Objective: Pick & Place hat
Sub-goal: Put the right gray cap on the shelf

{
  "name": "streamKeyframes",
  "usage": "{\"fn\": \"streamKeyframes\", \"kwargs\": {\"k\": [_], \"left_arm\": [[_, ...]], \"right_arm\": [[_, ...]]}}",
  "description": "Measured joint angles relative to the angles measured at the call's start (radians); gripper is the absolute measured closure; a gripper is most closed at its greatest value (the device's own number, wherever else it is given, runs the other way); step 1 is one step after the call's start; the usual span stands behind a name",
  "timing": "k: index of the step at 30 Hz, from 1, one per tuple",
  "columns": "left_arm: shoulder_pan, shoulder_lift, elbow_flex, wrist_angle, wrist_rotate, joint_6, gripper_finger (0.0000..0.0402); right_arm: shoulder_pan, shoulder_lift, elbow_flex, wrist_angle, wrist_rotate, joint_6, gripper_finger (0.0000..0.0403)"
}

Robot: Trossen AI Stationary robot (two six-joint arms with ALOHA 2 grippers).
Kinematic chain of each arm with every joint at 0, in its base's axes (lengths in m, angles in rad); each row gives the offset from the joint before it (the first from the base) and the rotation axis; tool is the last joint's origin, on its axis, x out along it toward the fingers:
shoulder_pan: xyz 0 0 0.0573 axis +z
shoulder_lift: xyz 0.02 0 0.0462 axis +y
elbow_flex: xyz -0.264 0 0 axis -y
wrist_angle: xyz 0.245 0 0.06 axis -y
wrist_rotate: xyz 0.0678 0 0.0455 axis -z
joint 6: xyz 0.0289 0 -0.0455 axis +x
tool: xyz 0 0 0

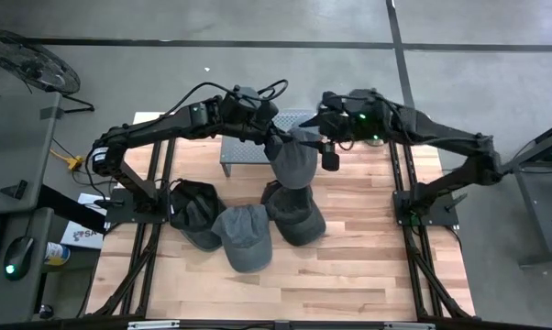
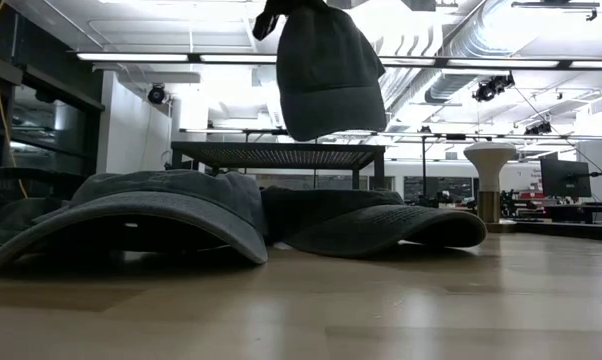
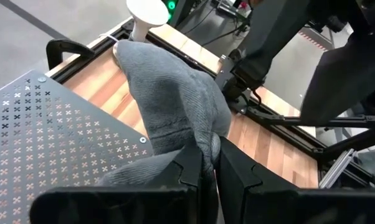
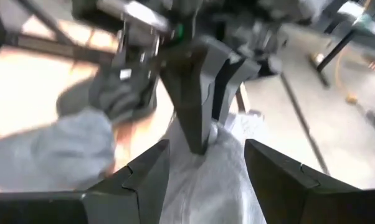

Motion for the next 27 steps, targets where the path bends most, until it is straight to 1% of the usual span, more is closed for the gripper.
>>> {"fn": "streamKeyframes", "kwargs": {"k": [3, 5, 10, 18, 22, 27], "left_arm": [[0.000, 0.000, 0.000, 0.000, 0.000, 0.000, 0.0381], [0.000, 0.000, 0.000, 0.000, 0.000, 0.006, 0.0381], [0.000, 0.000, 0.000, 0.001, 0.018, 0.019, 0.0381], [0.000, 0.000, 0.000, 0.001, 0.027, 0.034, 0.0381], [0.000, 0.000, 0.000, 0.001, 0.045, 0.054, 0.0381], [0.000, 0.000, 0.000, 0.001, 0.055, 0.056, 0.0381]], "right_arm": [[0.000, 0.070, 0.137, -0.151, 0.020, -0.040, 0.0203], [0.000, 0.111, 0.220, -0.220, 0.043, -0.065, 0.0204], [-0.001, 0.209, 0.394, -0.333, 0.048, -0.114, 0.0203], [0.000, 0.354, 0.622, -0.535, 0.042, -0.181, 0.0204], [-0.002, 0.394, 0.690, -0.597, 0.051, -0.184, 0.0204], [-0.022, 0.410, 0.696, -0.652, 0.030, -0.170, 0.0204]]}}
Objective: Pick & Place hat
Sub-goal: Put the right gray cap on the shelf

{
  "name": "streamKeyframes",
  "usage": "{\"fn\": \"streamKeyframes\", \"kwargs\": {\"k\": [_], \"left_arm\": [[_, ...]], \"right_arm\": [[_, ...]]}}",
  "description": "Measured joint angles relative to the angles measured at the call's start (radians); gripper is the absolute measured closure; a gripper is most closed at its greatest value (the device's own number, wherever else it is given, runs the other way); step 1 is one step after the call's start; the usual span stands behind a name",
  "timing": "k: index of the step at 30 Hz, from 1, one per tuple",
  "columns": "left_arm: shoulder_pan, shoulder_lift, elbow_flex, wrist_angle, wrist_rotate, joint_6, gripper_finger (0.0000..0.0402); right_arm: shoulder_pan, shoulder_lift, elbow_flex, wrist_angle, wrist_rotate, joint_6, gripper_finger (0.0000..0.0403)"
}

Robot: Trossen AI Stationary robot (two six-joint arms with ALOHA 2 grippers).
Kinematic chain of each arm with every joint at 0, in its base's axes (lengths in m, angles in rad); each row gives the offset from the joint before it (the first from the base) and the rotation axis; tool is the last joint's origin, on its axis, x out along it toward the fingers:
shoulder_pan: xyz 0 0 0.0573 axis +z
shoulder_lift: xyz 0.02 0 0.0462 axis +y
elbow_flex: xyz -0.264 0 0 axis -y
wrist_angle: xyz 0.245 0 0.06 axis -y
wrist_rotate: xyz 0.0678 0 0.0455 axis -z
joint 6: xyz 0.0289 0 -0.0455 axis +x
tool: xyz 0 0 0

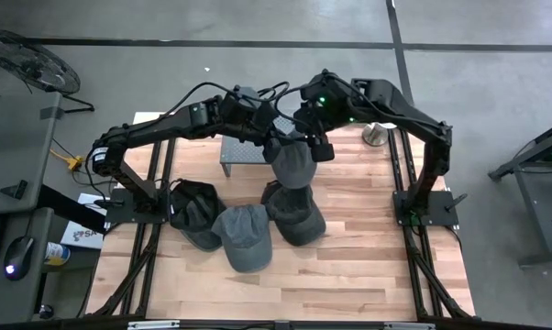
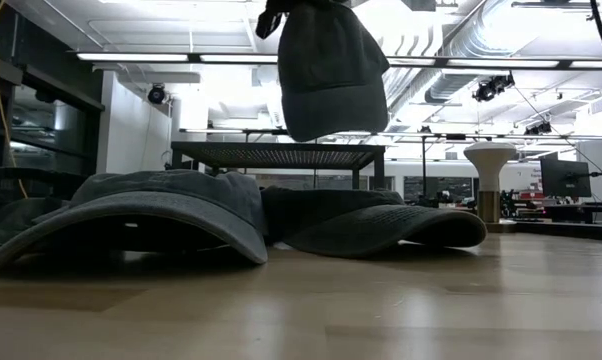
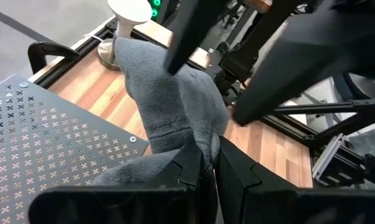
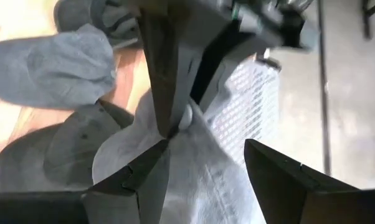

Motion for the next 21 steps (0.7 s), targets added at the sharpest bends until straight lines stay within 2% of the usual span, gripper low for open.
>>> {"fn": "streamKeyframes", "kwargs": {"k": [21], "left_arm": [[0.000, 0.000, 0.000, 0.035, 0.018, 0.023, 0.0381]], "right_arm": [[-0.003, 0.002, -0.156, 0.016, -0.080, 0.103, 0.0211]]}}
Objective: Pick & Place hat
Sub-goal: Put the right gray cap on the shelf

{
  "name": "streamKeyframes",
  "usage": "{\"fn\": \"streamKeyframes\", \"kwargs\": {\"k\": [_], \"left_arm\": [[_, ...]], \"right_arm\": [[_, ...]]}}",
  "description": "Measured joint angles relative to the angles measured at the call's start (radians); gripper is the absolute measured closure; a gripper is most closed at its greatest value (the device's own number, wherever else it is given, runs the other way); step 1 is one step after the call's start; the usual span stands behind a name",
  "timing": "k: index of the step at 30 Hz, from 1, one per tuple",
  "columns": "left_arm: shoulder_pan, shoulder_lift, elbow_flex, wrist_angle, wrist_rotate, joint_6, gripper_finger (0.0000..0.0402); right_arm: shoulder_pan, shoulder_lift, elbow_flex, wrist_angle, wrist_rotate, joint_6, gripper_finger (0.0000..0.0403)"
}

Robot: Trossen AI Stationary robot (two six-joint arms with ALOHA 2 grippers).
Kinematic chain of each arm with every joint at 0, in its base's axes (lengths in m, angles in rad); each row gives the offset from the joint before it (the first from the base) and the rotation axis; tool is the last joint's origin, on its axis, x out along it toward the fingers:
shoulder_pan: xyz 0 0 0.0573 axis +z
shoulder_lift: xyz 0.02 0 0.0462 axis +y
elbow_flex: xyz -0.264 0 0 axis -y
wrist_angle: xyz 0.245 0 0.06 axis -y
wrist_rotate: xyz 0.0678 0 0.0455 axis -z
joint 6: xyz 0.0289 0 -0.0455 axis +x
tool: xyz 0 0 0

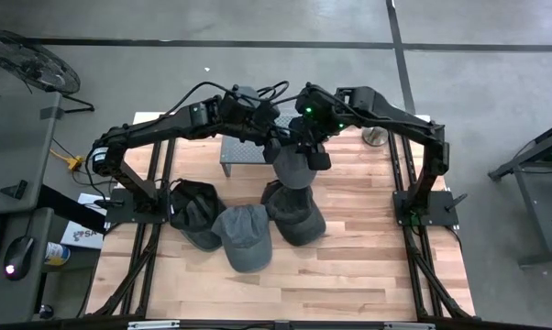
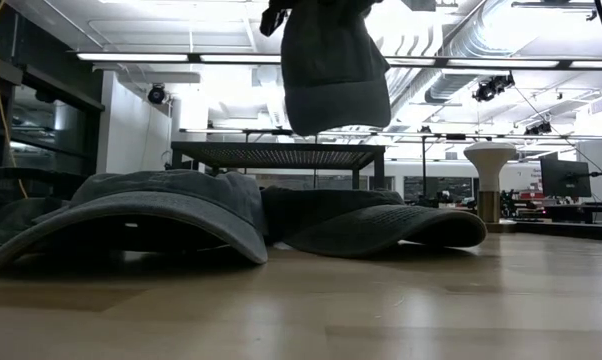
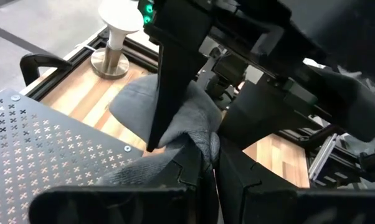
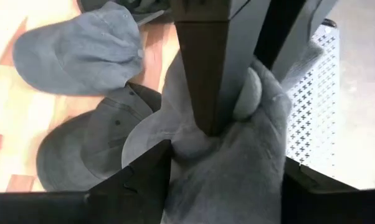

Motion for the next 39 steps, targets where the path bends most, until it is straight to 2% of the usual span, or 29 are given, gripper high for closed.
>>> {"fn": "streamKeyframes", "kwargs": {"k": [8, 21, 26, 32, 39], "left_arm": [[0.000, 0.000, 0.000, 0.001, 0.002, 0.000, 0.0381], [0.000, 0.000, 0.000, -0.001, 0.003, 0.007, 0.0381], [0.000, 0.000, 0.000, -0.005, 0.002, 0.017, 0.0368], [0.000, -0.004, 0.000, -0.004, 0.019, 0.101, 0.0317], [0.000, -0.055, 0.000, -0.006, 0.013, 0.250, 0.0295]], "right_arm": [[0.000, 0.000, 0.000, 0.003, -0.062, 0.027, 0.0269], [-0.008, 0.000, 0.000, 0.007, -0.067, 0.027, 0.0391], [-0.007, 0.000, 0.000, 0.010, -0.060, 0.042, 0.0394], [-0.006, 0.000, 0.000, 0.013, -0.053, 0.070, 0.0398], [-0.006, 0.000, 0.002, 0.012, -0.040, 0.076, 0.0399]]}}
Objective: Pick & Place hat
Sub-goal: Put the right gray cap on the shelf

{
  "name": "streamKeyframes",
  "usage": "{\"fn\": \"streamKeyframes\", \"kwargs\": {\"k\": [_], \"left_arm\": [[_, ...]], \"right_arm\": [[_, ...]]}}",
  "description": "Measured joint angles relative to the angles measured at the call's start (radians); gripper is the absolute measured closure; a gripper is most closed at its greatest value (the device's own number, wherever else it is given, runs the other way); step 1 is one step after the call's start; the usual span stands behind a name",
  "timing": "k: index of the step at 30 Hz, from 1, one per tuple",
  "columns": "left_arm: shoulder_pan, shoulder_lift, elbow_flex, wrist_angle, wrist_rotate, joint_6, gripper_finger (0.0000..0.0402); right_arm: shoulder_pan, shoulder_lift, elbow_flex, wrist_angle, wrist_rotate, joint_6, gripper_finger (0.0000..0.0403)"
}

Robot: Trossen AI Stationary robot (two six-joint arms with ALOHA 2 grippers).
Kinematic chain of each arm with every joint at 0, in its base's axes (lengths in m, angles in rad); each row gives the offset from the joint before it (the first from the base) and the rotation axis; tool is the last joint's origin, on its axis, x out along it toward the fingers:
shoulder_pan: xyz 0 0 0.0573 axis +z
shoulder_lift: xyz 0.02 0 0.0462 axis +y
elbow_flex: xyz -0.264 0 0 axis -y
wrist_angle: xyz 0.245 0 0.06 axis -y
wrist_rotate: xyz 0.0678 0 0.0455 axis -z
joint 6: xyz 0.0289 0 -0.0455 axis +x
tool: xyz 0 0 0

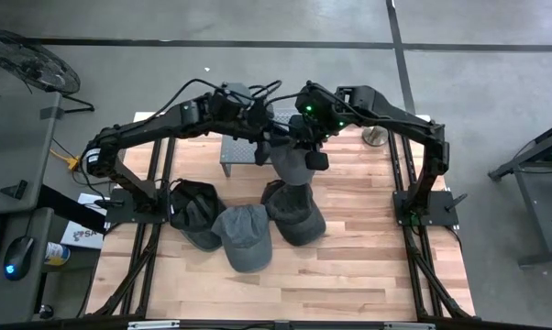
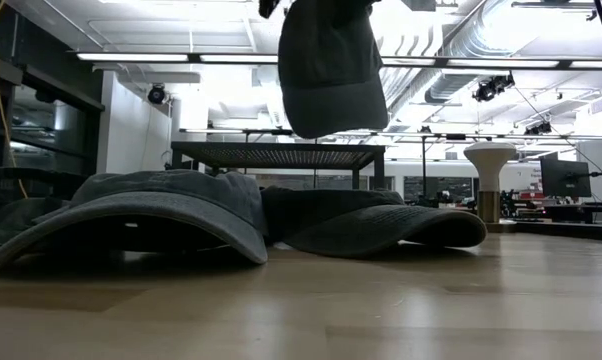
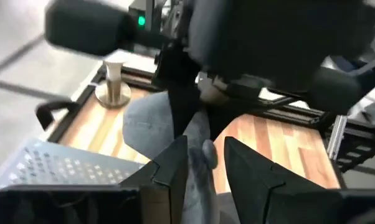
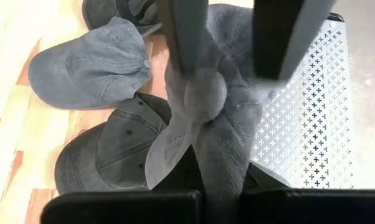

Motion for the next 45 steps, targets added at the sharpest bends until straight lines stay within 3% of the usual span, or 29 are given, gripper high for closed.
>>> {"fn": "streamKeyframes", "kwargs": {"k": [7, 16, 25, 28, 38, 45], "left_arm": [[0.000, -0.088, 0.000, -0.022, -0.006, 0.105, 0.0294], [0.000, -0.200, 0.000, -0.197, -0.051, 0.248, 0.0294], [0.000, -0.246, -0.012, -0.319, -0.055, 0.248, 0.0294], [0.000, -0.264, -0.063, -0.306, -0.025, 0.252, 0.0294], [0.000, -0.439, -0.363, -0.064, 0.004, 0.173, 0.0294], [0.000, -0.618, -0.637, 0.165, -0.102, 0.060, 0.0294]], "right_arm": [[-0.018, 0.000, 0.036, 0.021, -0.036, -0.004, 0.0400], [-0.124, -0.001, 0.037, 0.070, -0.114, -0.058, 0.0400], [-0.261, 0.021, 0.037, 0.070, -0.312, -0.105, 0.0400], [-0.295, 0.033, 0.036, 0.084, -0.385, -0.110, 0.0400], [-0.366, 0.050, -0.054, 0.106, -0.455, -0.129, 0.0400], [-0.383, 0.051, -0.168, 0.181, -0.436, -0.135, 0.0400]]}}
